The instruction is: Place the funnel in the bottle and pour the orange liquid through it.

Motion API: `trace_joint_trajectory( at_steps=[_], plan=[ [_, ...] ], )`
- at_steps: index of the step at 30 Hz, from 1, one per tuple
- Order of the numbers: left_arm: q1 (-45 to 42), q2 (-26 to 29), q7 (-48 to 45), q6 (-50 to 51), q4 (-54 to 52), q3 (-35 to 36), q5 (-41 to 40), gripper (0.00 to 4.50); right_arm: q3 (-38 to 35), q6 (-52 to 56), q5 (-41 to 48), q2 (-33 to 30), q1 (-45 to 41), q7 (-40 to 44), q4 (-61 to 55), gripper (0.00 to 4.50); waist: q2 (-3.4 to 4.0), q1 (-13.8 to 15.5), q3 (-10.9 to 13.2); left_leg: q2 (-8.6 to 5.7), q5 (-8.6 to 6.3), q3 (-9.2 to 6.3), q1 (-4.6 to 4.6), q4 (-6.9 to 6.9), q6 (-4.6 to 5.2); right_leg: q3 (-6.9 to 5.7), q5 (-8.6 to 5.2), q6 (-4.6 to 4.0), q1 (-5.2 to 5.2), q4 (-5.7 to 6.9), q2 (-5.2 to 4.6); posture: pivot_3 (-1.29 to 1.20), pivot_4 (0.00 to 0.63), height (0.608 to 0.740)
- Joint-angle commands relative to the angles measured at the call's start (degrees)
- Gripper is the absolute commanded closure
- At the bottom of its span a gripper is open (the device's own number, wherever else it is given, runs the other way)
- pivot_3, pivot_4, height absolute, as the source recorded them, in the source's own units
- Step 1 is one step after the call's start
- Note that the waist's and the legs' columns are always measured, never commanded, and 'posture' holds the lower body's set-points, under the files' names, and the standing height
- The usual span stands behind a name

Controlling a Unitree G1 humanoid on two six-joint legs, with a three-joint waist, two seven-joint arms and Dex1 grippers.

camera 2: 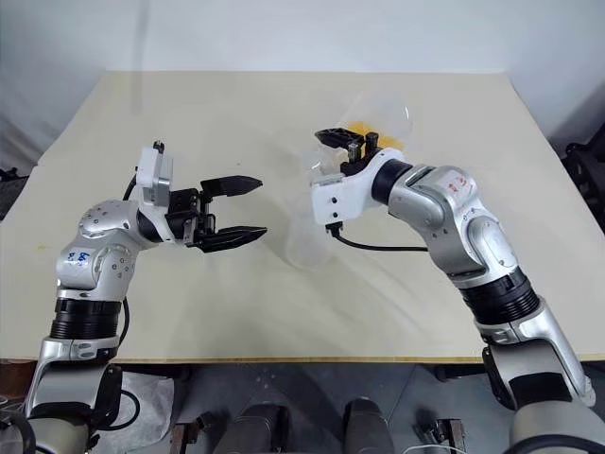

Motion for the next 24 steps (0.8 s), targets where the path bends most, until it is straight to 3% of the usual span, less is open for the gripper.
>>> trace_joint_trajectory(
  at_steps=[1, 24],
  plan=[
    [-1.29, 0.21, -0.09, -0.85, -0.38, 0.20, -0.16, 0.00, -1.87, -1.39, -0.65, -0.24, -2.38, -1.31, -1.62, 2.01, 0.00, 0.02, 0.00, 0.00, 0.00, 0.00, 0.00, 0.01, 0.00, 0.00, 0.00, 0.00, 0.00, 0.00, 0.00, 0.00, 0.150, 0.740],
    [-1.96, 0.15, -0.41, -1.37, 0.74, -0.03, 0.21, 0.00, -1.74, -9.08, -6.46, -2.11, -4.62, -5.21, 1.59, 2.01, 0.00, -0.04, 0.00, 0.00, 0.00, 0.00, 0.00, 0.00, 0.00, 0.00, 0.00, 0.00, 0.00, 0.00, 0.01, 0.00, 0.150, 0.740]
  ],
)
